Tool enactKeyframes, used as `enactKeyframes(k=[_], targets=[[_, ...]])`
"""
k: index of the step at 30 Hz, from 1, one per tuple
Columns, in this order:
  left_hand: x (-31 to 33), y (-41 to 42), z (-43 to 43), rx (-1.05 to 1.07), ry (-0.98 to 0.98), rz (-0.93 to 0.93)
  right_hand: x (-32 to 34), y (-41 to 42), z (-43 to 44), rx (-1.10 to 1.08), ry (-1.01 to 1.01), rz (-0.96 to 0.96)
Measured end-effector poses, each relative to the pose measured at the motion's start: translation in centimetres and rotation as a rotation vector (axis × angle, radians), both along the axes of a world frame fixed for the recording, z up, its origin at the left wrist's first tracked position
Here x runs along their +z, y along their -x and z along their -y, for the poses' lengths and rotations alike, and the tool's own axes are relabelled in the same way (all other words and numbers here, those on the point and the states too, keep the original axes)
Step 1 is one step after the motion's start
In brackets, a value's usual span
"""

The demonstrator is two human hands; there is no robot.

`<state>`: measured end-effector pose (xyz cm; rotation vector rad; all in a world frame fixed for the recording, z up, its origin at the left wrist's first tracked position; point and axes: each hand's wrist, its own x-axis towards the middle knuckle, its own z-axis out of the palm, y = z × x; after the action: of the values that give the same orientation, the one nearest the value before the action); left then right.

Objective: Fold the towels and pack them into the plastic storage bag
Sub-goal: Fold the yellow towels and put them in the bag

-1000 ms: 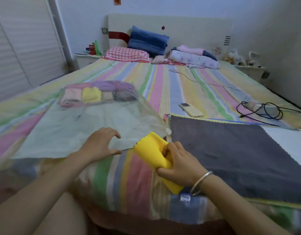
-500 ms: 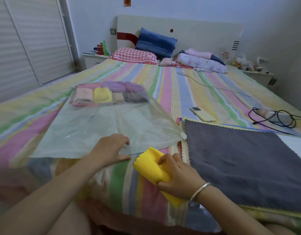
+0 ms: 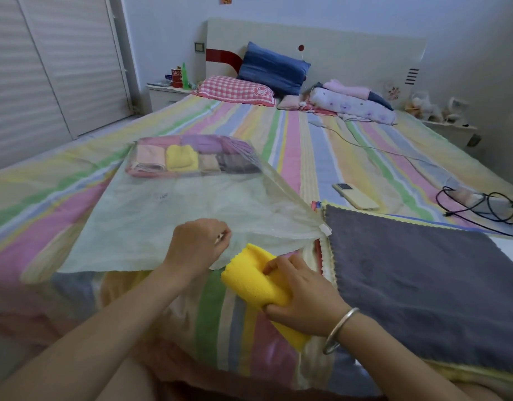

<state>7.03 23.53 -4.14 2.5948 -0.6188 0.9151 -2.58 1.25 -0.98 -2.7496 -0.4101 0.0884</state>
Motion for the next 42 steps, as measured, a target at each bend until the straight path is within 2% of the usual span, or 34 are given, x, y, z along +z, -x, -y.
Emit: enactKeyframes(k=[4, 7, 10, 12, 14, 16, 17, 21, 25, 31, 34, 38, 42], targets=[[4.3, -0.2, 0.0, 0.007, 0.269, -0.087, 2.2, -2.5, -2.8, -0.057, 0.044, 0.052], [6.6, -0.4, 0.0, -0.014, 0.483, -0.186, 3.2, -6.7, -5.3, -0.230, -0.030, -0.086], [8.0, -0.8, -0.1, -0.036, 0.529, -0.253, 3.7, -11.9, -7.9, -0.380, -0.287, -0.159], [9.3, -1.4, -0.4, -0.084, 0.561, -0.338, 3.4, -15.8, -9.5, -0.399, -0.302, -0.160], [11.1, -2.6, -1.2, -0.197, 0.629, -0.532, 3.2, -19.5, -11.3, -0.331, -0.325, -0.170], [12.9, -4.6, -2.7, -0.299, 0.763, -0.757, 2.3, -23.9, -12.5, -0.309, -0.355, -0.061], [13.5, -6.1, -3.8, -0.295, 0.805, -0.788, 1.9, -26.3, -13.1, -0.343, -0.361, -0.008], [13.4, -13.9, -10.7, -0.120, 0.894, -0.688, 0.8, -34.8, -15.1, -0.460, -0.278, 0.115], [9.8, -19.9, -16.1, -0.002, 0.810, -0.703, 0.3, -41.2, -17.2, -0.427, -0.271, 0.068], [2.4, -23.5, -16.7, 0.007, 0.585, -0.619, -1.1, -49.1, -19.8, -0.388, -0.151, 0.084], [0.5, -23.9, -16.5, -0.054, 0.526, -0.572, -2.5, -50.8, -20.7, -0.443, -0.118, 0.138], [-1.2, -24.1, -16.9, -0.058, 0.529, -0.594, -3.6, -52.0, -20.1, -0.305, 0.057, 0.052], [-2.1, -24.1, -17.3, -0.022, 0.466, -0.590, -3.2, -52.7, -19.4, -0.324, 0.131, 0.194]])
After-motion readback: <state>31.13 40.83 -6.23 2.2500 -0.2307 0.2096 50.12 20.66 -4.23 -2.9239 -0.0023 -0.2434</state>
